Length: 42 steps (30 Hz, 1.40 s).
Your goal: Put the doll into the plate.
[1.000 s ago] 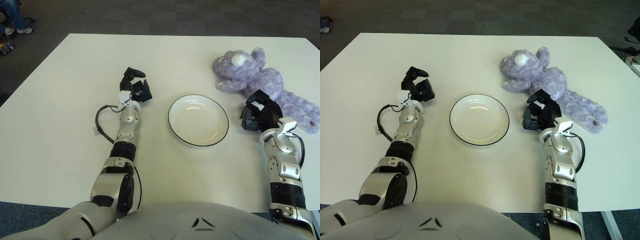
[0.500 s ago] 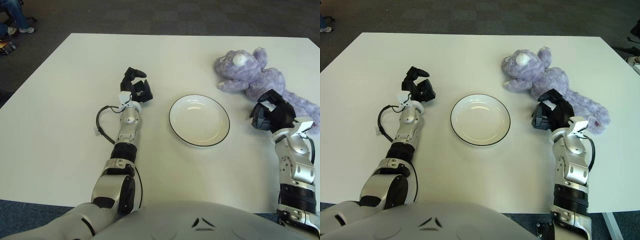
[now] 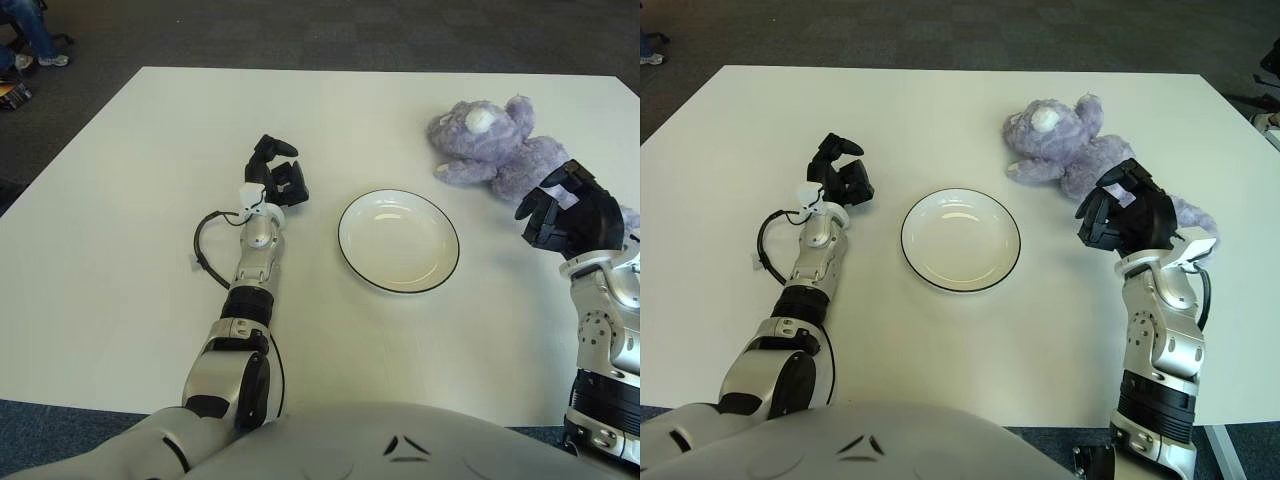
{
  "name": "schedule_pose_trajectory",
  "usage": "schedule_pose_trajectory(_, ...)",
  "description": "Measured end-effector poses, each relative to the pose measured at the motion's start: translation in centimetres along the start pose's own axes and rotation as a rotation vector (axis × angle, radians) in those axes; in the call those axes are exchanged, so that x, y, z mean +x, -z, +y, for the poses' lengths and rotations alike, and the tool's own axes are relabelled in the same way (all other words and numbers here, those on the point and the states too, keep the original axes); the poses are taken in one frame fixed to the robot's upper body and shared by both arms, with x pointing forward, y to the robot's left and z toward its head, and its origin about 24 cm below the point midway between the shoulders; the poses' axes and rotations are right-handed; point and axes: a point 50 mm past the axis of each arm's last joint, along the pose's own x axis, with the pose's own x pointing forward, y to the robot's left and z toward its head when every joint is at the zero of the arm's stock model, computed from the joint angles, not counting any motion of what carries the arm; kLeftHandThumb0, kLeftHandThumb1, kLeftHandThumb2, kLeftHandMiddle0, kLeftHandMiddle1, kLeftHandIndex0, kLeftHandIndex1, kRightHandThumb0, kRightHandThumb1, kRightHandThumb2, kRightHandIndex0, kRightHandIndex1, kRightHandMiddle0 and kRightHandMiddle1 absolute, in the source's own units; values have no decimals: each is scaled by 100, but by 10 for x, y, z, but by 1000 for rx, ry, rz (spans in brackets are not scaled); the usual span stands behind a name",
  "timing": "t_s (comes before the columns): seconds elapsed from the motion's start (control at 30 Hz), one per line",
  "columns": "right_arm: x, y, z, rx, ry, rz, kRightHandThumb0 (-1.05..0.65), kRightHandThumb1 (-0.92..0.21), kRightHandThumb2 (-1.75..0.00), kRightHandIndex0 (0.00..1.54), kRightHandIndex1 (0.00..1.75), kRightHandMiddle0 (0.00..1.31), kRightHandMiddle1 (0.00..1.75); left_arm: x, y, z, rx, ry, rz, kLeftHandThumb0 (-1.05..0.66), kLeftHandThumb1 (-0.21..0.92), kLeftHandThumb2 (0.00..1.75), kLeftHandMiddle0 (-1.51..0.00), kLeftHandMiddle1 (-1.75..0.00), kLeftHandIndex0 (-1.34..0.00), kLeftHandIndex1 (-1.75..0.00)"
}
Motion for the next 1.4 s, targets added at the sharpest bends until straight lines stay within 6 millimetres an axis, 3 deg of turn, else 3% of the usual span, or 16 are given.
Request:
schedule_pose_trajectory(0.27, 4, -30, -9, -63, 30, -100, 0, -9, -156, 81, 168, 53, 175, 0, 1, 0, -7, 19, 11, -48, 32, 131, -119, -175, -60, -175)
schedule_pose_trajectory(0.53, 4, -56, -10, -321, 102, -209, -1, -10, -154, 81, 167, 54, 175, 0, 2, -1, -6, 38, 21, -47, 34, 129, -119, -175, -59, -175)
schedule_pose_trajectory(0.93, 6, -69, -9, -817, 195, -348, -1, -11, -154, 78, 168, 55, 175, 0, 3, 0, -13, 44, 34, -47, 35, 128, -118, -175, -58, -175)
schedule_pose_trajectory(1.33, 8, -72, -12, -1004, 222, -336, -1, -11, -153, 78, 171, 55, 170, 0, 3, 0, -20, 49, 41, -47, 35, 127, -118, -175, -58, -175)
schedule_pose_trajectory(1.4, 9, -71, -13, -1026, 223, -325, -1, -19, -145, 64, 173, 54, 173, 0, 3, 0, -19, 50, 41, -46, 36, 127, -118, -175, -58, -175)
